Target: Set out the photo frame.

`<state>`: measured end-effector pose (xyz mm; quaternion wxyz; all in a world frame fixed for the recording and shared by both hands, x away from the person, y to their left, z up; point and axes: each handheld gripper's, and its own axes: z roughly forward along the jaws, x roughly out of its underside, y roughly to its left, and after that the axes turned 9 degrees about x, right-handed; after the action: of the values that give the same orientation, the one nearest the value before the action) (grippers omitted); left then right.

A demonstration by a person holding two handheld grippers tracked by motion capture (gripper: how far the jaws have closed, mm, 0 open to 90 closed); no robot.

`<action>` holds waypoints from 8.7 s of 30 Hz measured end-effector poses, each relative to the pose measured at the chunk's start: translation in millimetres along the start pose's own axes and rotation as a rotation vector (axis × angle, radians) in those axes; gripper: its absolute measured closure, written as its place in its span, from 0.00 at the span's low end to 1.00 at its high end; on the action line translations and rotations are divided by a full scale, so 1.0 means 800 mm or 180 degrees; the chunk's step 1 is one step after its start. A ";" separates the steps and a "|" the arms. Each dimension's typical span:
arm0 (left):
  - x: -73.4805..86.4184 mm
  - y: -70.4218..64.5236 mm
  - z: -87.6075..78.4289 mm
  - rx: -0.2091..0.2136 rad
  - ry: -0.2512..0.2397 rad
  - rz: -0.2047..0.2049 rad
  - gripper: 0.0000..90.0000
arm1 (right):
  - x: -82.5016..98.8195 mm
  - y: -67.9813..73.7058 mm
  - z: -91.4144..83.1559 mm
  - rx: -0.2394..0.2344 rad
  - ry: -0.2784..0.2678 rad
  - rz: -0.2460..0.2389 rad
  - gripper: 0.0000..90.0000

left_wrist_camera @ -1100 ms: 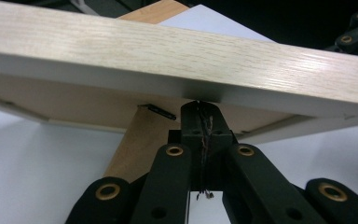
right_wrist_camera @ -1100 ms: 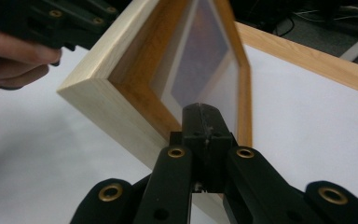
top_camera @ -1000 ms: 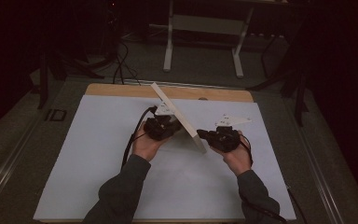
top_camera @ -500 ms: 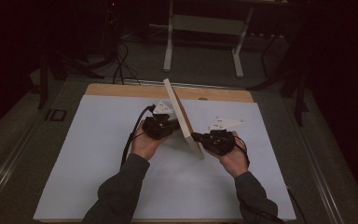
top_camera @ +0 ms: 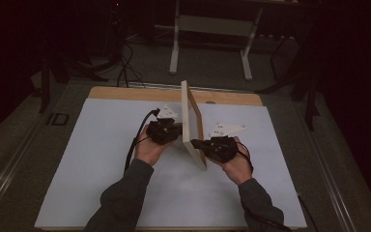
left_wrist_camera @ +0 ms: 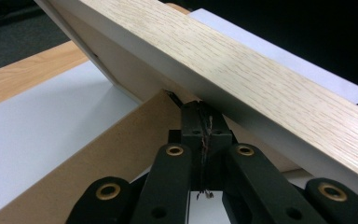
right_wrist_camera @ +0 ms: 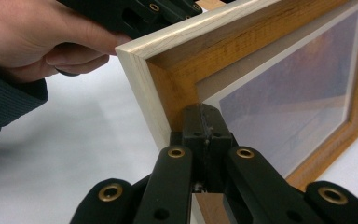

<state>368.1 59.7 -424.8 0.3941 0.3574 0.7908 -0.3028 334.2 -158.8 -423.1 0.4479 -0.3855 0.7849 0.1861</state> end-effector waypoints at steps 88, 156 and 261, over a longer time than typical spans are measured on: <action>0.001 -0.044 -0.027 -0.0077 -0.0057 -0.0222 0.39 | 0.032 -0.025 -0.013 0.0137 0.0089 0.0211 0.80; 0.022 -0.009 -0.049 -0.0188 -0.0217 -0.0545 0.75 | 0.037 -0.027 -0.012 0.0137 0.0078 0.0261 0.80; 0.035 0.100 -0.092 0.0910 -0.0233 -0.0521 0.80 | 0.005 -0.074 -0.015 0.0709 0.0006 0.0394 0.69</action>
<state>390.7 169.6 -426.8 0.3418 0.3328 0.7512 -0.4561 372.1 -205.8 -416.9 0.4747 -0.2844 0.8235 0.1248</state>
